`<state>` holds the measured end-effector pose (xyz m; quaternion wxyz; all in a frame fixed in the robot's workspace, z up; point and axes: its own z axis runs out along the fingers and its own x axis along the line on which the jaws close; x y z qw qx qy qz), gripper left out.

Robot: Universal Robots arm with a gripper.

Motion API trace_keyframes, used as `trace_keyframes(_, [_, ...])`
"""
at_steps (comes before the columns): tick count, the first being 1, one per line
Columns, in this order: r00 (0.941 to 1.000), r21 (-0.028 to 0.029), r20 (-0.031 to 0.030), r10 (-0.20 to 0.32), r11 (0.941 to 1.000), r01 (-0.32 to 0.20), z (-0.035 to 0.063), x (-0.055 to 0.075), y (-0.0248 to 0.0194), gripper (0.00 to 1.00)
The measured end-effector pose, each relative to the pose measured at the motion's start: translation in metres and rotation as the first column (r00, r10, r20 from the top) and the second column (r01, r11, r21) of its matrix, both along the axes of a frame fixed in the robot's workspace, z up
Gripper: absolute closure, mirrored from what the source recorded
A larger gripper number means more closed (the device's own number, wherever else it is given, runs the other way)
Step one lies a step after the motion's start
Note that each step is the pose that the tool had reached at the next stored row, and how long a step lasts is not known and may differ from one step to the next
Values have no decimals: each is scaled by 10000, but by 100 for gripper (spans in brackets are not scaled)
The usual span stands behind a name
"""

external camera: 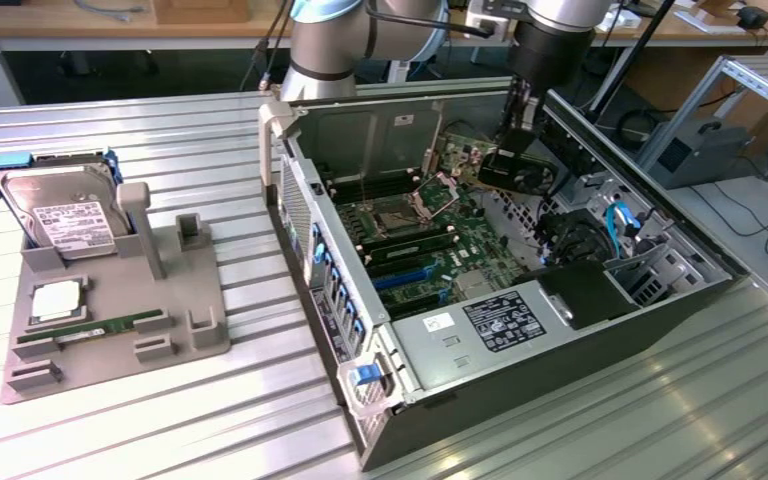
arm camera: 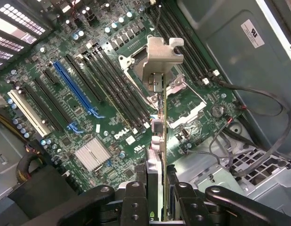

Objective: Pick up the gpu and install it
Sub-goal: 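Insert the gpu into the slot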

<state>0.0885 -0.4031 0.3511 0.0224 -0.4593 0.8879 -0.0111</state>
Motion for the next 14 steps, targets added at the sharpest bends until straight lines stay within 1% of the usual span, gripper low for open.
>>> trace_keyframes(6, [9995, 0, 0, 300, 9995, -300, 0, 0, 0, 73])
trace_keyframes(8, [9987, -1, 1, 500, 9987, -500, 0, 0, 0, 73])
trace_keyframes(12, [9973, 0, 0, 731, 9973, -731, 0, 0, 0, 73])
trace_keyframes(14, [9957, 0, 0, 924, 9957, -924, 0, 0, 0, 73])
